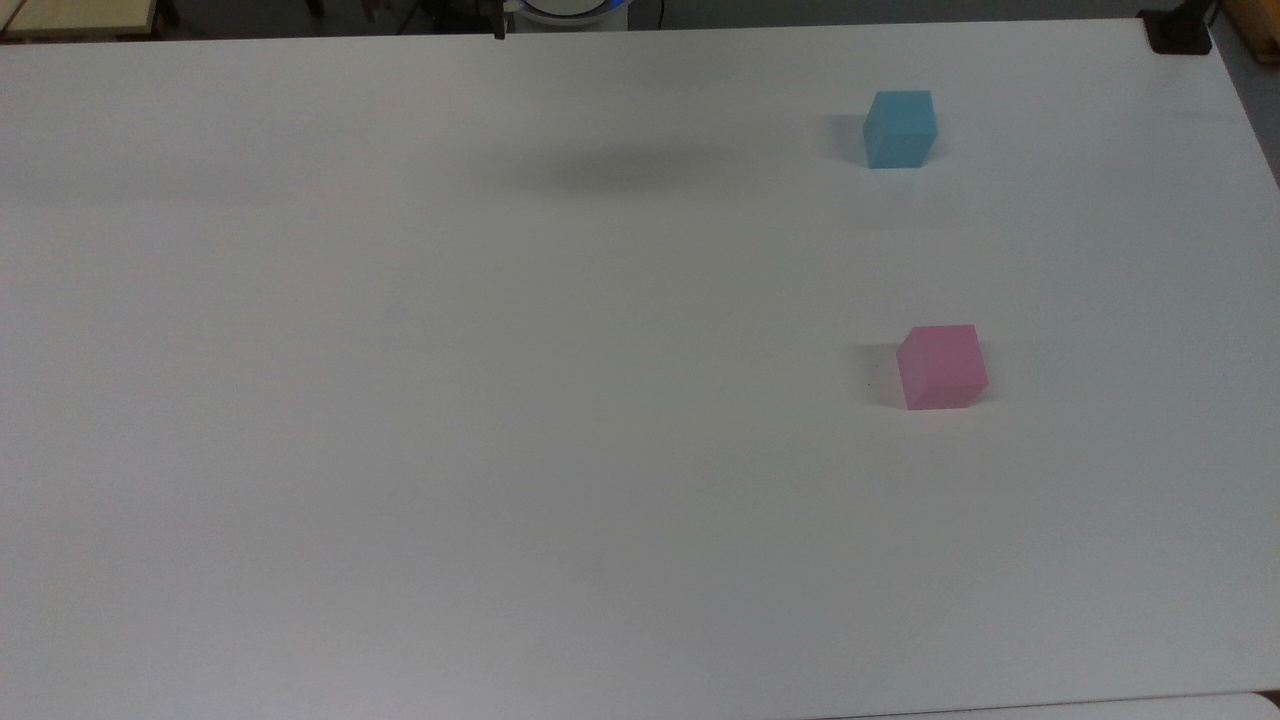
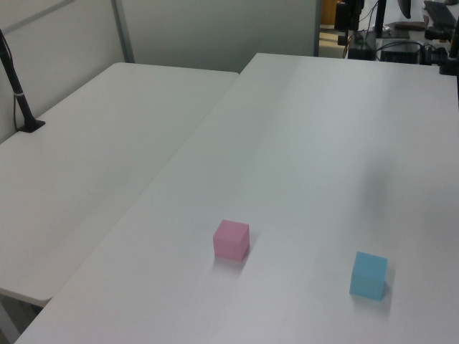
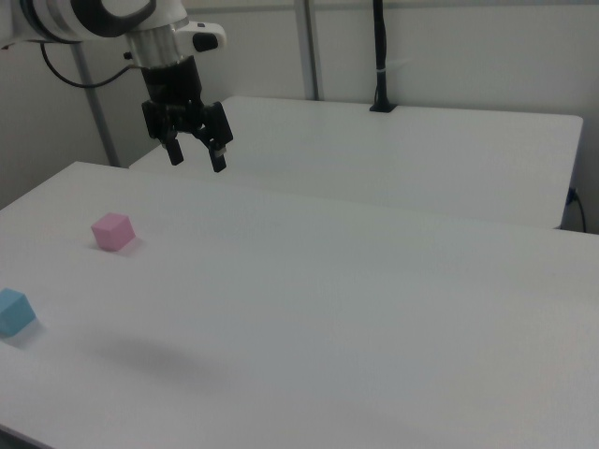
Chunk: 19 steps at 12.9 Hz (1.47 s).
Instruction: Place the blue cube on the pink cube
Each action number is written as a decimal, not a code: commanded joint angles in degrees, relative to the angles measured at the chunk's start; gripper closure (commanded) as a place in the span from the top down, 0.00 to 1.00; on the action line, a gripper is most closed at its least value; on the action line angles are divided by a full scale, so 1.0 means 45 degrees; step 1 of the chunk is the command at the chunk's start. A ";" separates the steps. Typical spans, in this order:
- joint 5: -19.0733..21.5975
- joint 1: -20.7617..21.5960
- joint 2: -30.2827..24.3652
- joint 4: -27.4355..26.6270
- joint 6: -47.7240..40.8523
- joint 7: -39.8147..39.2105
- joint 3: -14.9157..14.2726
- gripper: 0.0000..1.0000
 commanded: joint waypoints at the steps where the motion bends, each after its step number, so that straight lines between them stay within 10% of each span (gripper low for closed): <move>1: -0.0066 -0.0029 -0.0071 -0.0056 -0.0129 -0.0229 -0.0003 1.00; 15: -0.0066 0.0205 -0.0052 -0.0075 -0.0110 -0.0093 0.0172 1.00; 19: -0.0086 0.1899 -0.0090 -0.0056 -0.0110 0.0295 0.0173 1.00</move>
